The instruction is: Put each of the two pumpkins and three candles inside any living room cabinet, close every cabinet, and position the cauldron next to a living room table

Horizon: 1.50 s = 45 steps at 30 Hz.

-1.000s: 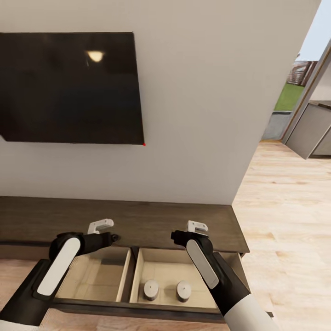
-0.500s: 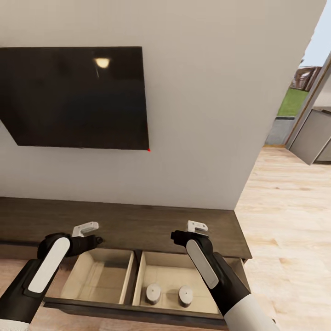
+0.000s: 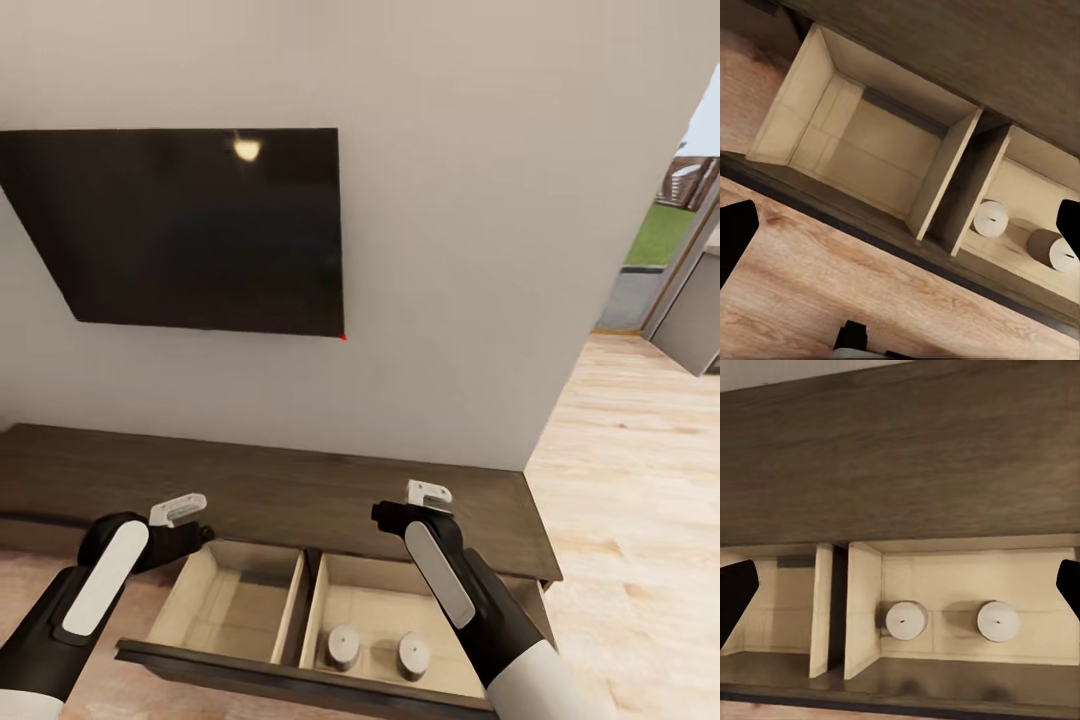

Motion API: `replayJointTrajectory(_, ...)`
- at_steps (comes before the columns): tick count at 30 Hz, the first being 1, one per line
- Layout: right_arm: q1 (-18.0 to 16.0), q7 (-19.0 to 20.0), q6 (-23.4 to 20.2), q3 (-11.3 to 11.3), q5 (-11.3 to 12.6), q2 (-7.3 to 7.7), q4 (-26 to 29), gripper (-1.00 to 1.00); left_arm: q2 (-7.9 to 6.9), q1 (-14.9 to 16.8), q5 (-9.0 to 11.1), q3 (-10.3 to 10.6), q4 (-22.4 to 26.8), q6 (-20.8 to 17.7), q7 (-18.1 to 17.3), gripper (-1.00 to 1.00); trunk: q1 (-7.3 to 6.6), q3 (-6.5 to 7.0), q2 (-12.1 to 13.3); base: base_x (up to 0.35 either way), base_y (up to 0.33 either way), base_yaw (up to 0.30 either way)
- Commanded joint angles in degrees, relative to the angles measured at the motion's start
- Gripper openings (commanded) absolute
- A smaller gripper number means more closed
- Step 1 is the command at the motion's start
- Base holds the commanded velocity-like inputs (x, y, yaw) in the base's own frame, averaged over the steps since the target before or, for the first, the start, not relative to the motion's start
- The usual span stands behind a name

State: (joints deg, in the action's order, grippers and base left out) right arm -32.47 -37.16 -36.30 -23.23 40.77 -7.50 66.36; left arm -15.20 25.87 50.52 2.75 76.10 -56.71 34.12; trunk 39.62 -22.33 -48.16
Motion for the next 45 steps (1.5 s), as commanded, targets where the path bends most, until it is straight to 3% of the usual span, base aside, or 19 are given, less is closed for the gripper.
replayJointTrajectory(1, 0.0, -0.6, 0.0, -0.1, 0.5, 0.02, 0.0, 1.00, -0.03, 0.1, 0.5, 0.1, -0.1, -0.1, 0.6, 1.00, -0.21, 0.21, 0.4, 0.000, 0.000, 0.136)
replayJointTrajectory(45, 0.0, -0.5, 0.0, -0.1, 0.6, 0.20, -0.3, 1.00, 0.53, 0.1, 0.5, -0.1, 0.4, 0.2, 0.6, 1.00, -0.43, 4.18, 0.8, 0.000, 0.000, 0.128)
